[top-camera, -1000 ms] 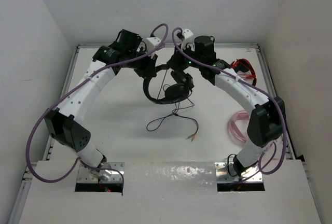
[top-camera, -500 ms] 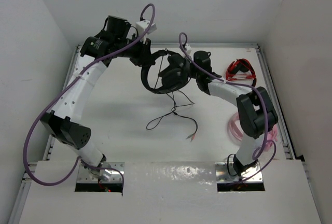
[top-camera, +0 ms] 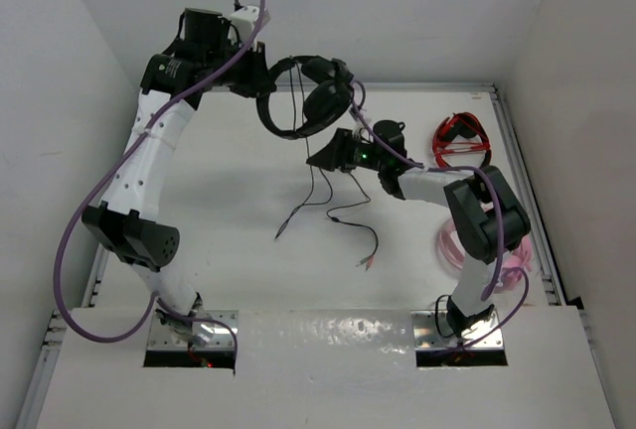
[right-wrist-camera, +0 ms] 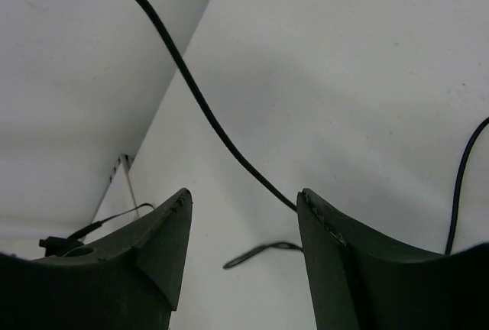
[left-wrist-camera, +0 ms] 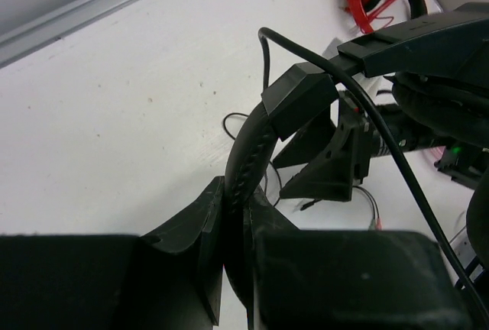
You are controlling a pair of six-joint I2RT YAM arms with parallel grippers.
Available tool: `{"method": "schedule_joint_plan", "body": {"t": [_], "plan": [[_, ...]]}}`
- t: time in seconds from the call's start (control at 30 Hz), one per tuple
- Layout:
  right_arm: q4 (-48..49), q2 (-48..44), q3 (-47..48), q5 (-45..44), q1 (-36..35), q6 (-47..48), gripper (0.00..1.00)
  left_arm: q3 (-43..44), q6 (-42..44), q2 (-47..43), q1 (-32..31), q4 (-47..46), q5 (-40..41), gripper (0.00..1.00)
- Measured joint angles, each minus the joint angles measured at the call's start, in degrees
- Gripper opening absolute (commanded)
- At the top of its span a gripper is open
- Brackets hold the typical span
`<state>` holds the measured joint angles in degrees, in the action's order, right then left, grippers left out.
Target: Wrap the headphones
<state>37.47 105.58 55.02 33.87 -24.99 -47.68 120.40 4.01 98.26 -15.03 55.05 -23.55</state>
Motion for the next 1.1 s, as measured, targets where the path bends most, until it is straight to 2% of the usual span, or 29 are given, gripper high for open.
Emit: {"method": "schedule_joint_plan", "body": {"t": [0.27, 0.33, 0.4, 0.43, 0.5, 0.53, 0.6, 0.8, 1.0, 1.03, 1.07, 1.1], "plan": [[-3.26, 4.92, 2.29, -8.66, -3.04, 3.06, 0.62, 1.99, -3.48, 1.22, 0.79, -1.51, 1.11, 0.00], [-4.20, 6.91, 4.26, -11.39, -3.76, 3.54, 0.57, 2.16, -3.91, 1.46, 1.11, -1.70, 1.68, 0.00], [-4.90, 8.68, 6.29, -13.81, -4.37, 4.07, 0.49, 2.71, -4.39, 1.79, 1.42, -1.79, 2.19, 0.00], [-5.09, 9.38, 7.10, -14.75, -4.52, 4.22, 0.35, 3.10, -4.61, 2.01, 1.60, -2.01, 2.43, 0.00], [-5.16, 10.71, 8.68, -16.44, -5.07, 4.66, 0.20, 3.72, -5.57, 2.36, 1.70, -2.58, 2.78, 0.00], [-5.18, 11.58, 9.75, -17.38, -5.33, 4.50, 0.09, 3.89, -6.12, 2.54, 1.97, -2.91, 2.78, 0.00], [-4.70, 13.11, 11.50, -18.84, -6.34, 4.44, 0.00, 4.02, -7.76, 2.89, 2.54, -3.63, 2.51, 0.00], [1.53, 12.96, 7.72, -21.81, -10.93, 4.15, 0.00, 4.02, -12.09, 4.87, 8.15, -5.60, 3.15, 0.00], [2.38, 6.27, -0.24, -21.86, -13.51, 6.86, 0.00, 4.11, -13.73, 6.71, 13.81, -6.91, 6.29, 0.00], [2.56, 5.38, -0.66, -21.79, -13.73, 7.19, 0.27, 4.20, -13.75, 6.93, 14.38, -7.08, 6.67, 0.00], [2.82, 4.90, -0.79, -21.81, -13.81, 7.13, 0.49, 4.22, -13.75, 7.06, 14.75, -7.21, 6.97, 0.00], [3.26, 4.63, -0.79, -21.97, -13.88, 7.17, 0.60, 4.22, -13.75, 7.10, 14.82, -7.23, 7.13, 0.00]]}}
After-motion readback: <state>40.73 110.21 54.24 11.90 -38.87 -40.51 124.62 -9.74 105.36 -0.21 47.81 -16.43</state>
